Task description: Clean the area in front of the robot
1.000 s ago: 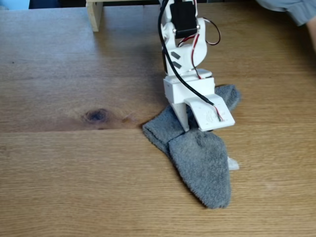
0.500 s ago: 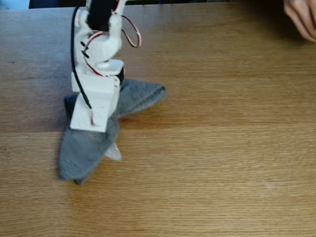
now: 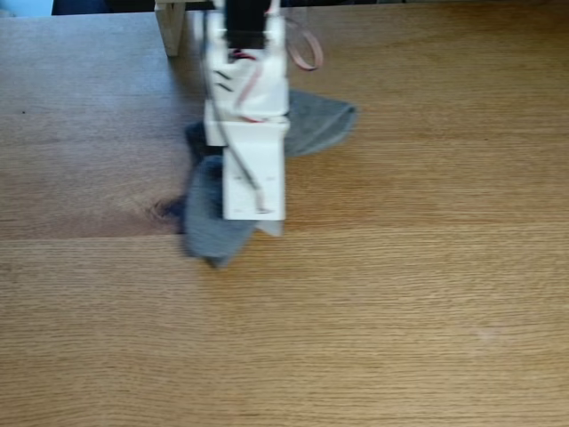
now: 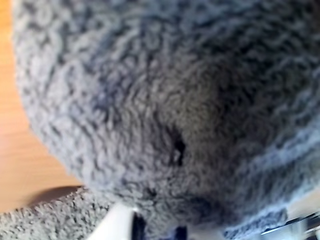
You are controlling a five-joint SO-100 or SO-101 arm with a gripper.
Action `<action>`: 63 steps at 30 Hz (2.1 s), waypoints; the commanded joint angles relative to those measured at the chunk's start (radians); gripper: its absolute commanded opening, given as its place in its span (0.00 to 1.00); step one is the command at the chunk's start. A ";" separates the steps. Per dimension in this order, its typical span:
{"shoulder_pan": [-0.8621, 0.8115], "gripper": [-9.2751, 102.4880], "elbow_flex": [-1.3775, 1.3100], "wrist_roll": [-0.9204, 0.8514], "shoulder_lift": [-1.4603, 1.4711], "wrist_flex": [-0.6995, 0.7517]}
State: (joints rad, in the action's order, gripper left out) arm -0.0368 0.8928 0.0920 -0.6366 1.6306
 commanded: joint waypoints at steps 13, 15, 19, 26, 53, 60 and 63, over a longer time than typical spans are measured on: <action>0.227 0.08 -0.018 0.218 -0.301 -0.150; 0.166 0.08 -0.017 0.218 -0.206 -0.192; 0.026 0.08 -0.011 0.179 -0.055 -0.365; -0.110 0.08 0.219 0.058 -0.057 -0.681; -0.307 0.08 1.186 -0.124 -0.531 -0.828; 0.008 0.08 1.393 -0.028 -0.802 -0.890; 0.074 0.08 1.439 0.021 -0.963 -0.857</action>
State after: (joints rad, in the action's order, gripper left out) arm -0.0353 2.3040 0.0675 -1.3652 0.7593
